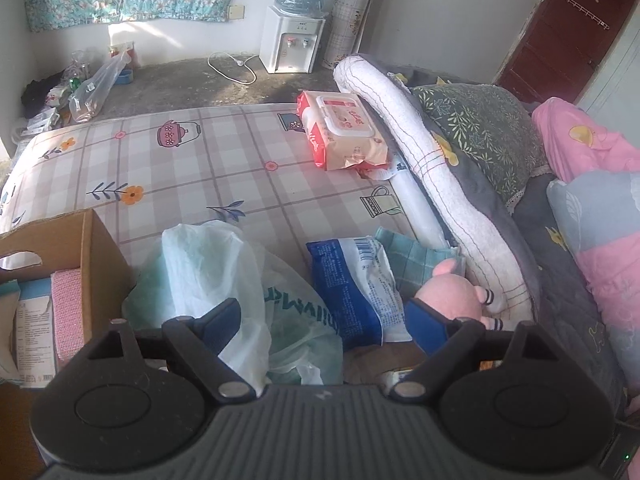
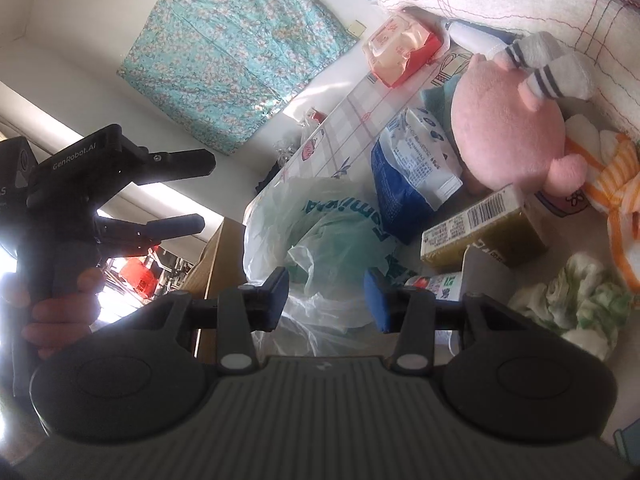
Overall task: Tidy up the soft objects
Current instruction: 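Reach the left tool to the blue-and-white wet-wipes pack on the bed, then close the left tool on the wet-wipes pack and lift it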
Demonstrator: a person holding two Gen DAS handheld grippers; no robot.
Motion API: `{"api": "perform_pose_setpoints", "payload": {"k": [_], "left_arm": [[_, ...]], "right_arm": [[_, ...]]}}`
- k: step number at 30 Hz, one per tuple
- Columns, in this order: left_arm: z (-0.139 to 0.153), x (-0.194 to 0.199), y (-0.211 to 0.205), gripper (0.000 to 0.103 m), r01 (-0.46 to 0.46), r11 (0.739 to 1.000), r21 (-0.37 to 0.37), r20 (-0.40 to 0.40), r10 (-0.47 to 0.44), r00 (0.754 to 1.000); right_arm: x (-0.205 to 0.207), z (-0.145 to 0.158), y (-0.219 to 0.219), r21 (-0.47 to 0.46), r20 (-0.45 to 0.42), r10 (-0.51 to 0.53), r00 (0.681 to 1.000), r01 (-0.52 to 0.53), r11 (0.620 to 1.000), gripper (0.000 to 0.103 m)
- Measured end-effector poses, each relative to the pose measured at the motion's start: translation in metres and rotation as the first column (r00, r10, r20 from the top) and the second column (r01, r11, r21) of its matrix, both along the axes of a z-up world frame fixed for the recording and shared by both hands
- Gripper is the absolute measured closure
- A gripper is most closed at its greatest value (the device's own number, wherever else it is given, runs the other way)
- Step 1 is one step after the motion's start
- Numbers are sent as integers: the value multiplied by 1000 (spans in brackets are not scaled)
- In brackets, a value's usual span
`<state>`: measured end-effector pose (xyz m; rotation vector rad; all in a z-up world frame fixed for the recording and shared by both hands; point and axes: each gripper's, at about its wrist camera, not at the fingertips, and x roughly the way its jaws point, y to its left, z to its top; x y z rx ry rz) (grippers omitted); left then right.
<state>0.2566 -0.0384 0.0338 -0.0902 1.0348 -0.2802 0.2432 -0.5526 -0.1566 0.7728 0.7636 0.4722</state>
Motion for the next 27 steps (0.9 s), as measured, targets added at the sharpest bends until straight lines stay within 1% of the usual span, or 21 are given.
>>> {"api": "perform_pose_setpoints", "payload": {"k": [3,6,8,10,13,16,19,22,25,27], "left_arm": [[-14,20,-17,16,16,1000,-10,-35,-16,999],[-35,44,-36,16,30,1000,5,-98,-30,995],[-49,60,-48,16,50,999,16,-143,-47,989],[-62,74,-59,16,50,998,34,-178,-43,983],[-82,92,-77,16,62,996,66,-221,-46,974],[-100,104,-93,16,72,993,98,-260,-45,965],[-114,108,-105,15,86,988,130,-282,-46,958],[-123,110,-111,14,68,982,177,-281,-16,959],[-131,113,-112,14,61,979,195,-285,-3,959],[-135,114,-111,17,51,978,200,-285,8,959]], "right_arm": [[18,0,2,-39,7,-14,1000,14,999,61],[33,-3,6,-77,10,-24,1000,24,997,61],[39,-6,9,-100,11,-24,1000,25,995,61],[41,-10,11,-121,5,-26,1000,26,992,61],[44,-17,9,-129,-11,-30,999,29,991,61],[42,-21,4,-107,-17,-35,999,33,994,63],[40,-19,-1,-123,-9,-50,999,49,991,61],[39,-18,-7,-121,-7,-60,998,59,991,61],[36,-17,-13,-116,-4,-74,997,73,991,61],[35,-17,-17,-111,-7,-83,997,81,991,61]]}}
